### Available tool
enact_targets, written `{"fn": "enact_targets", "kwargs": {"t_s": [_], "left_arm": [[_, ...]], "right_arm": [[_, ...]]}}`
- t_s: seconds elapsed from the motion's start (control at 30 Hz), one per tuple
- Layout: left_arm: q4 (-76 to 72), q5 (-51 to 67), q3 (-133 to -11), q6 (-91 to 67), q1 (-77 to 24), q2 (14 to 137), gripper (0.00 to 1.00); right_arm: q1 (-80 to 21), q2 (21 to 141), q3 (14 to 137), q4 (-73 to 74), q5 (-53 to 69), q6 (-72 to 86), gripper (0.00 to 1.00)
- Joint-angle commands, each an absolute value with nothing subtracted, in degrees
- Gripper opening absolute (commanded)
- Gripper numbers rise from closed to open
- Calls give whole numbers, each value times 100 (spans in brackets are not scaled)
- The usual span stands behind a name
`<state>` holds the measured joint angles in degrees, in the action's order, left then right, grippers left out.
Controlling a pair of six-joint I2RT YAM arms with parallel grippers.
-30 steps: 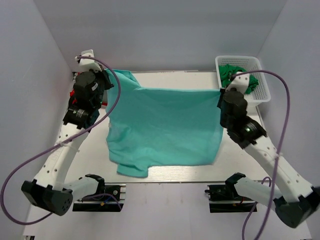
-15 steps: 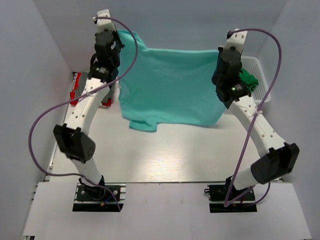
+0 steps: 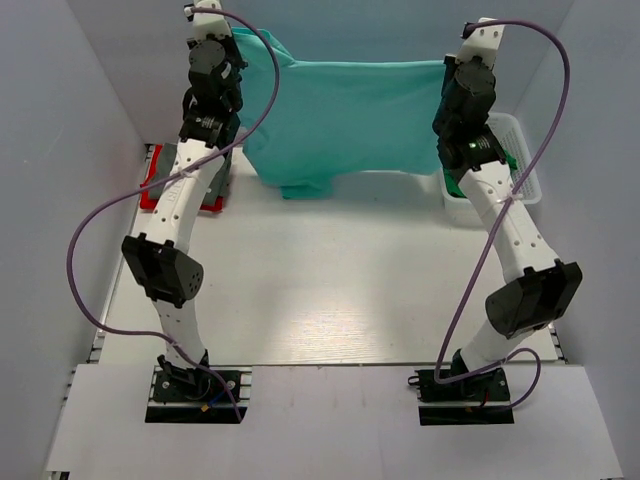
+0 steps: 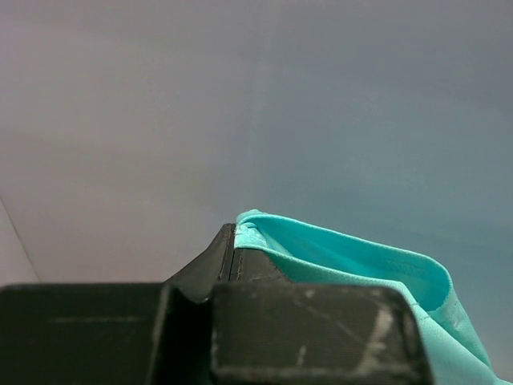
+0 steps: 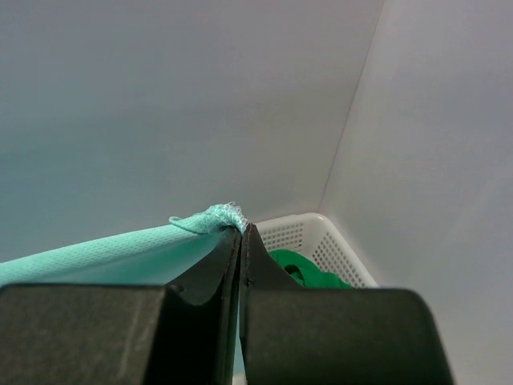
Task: Fold and stack the t-shirts
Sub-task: Flatten out the tshirt
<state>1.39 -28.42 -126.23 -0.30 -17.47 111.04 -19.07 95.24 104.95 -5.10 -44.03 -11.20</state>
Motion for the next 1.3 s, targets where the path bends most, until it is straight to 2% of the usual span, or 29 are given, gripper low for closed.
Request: {"fn": "enact_targets", "kwargs": {"t_s": [0.0,0.2,0.53,0.87,1.27], "left_arm": [[-62,-2813,-12595,53,-1714,10372,0],[-9,-2698,-12315,105,-1714,9819,0],[-168,-2382,-11057,105,-1828,7912,0],[623,-1372,-10609,-368,-1828,6418,0],[1204,518,-10020,-1019,-1767,4879,0]], "right_arm": [[-1846,8886,10433,-668,-4035,-914,0],[-1828,8464,10301,-519,-3911,-853,0],[-1837,7208,9511,-264,-3244,-624,0],[-1837,5153,8411,174,-2559,-115,0],[-1837,3701,7796,633,-1329,316,0]]}}
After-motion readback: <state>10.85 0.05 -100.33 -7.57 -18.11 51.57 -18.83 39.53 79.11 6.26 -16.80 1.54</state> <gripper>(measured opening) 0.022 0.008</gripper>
